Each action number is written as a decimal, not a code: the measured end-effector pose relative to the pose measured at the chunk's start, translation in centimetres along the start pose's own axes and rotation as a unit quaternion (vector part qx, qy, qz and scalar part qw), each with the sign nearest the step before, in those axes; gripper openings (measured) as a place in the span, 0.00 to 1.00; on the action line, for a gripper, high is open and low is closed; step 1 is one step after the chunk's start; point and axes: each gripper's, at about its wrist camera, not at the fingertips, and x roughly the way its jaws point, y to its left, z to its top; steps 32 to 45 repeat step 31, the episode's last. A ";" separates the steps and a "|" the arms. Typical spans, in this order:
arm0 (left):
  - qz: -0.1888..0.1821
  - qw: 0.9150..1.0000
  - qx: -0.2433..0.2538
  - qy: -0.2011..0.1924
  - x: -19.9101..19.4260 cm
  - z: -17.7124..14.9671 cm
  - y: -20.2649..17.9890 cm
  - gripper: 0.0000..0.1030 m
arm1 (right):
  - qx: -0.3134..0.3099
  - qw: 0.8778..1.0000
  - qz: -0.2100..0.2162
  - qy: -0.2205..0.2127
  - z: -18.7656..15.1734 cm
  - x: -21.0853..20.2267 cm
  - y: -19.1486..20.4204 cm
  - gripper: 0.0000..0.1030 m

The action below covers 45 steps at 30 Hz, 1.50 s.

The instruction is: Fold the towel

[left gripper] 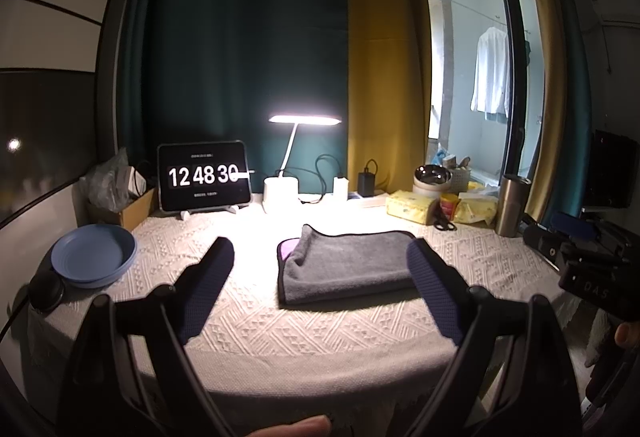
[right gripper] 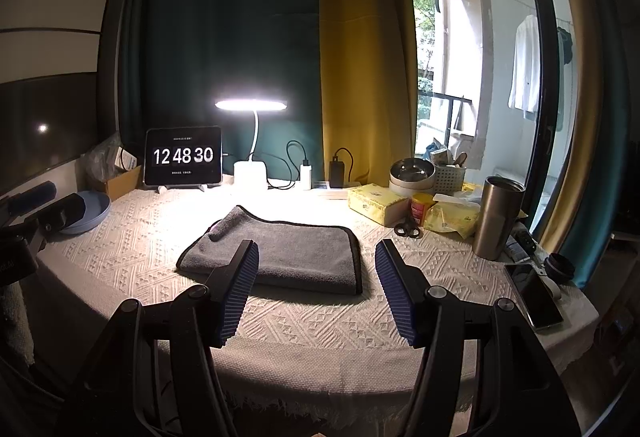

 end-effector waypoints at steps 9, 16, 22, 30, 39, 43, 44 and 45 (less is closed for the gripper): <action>0.000 1.000 0.001 0.001 0.1 -0.1 -0.2 0.87 | 0.001 1.000 0.001 0.002 -0.3 0.0 0.3 0.62; 0.000 1.000 0.001 0.002 0.2 -0.2 -0.2 0.87 | 0.001 1.000 0.001 0.003 -0.4 0.2 0.5 0.62; 0.000 1.000 0.003 0.004 0.4 -0.3 -0.1 0.87 | 0.004 1.000 0.005 0.006 -0.6 0.5 0.7 0.62; 0.005 1.000 0.014 0.014 2.1 -0.6 -0.7 0.87 | 0.007 1.000 0.019 0.008 -0.5 1.4 0.2 0.62; 0.000 1.000 0.014 0.016 2.4 -0.6 -0.7 0.87 | 0.007 1.000 0.020 0.010 -0.5 1.6 0.0 0.62; 0.000 1.000 0.014 0.016 2.4 -0.6 -0.7 0.87 | 0.007 1.000 0.020 0.010 -0.5 1.6 0.0 0.62; 0.000 1.000 0.014 0.016 2.4 -0.6 -0.7 0.87 | 0.007 1.000 0.020 0.010 -0.5 1.6 0.0 0.62; 0.000 1.000 0.014 0.016 2.4 -0.6 -0.7 0.87 | 0.007 1.000 0.020 0.010 -0.5 1.6 0.0 0.62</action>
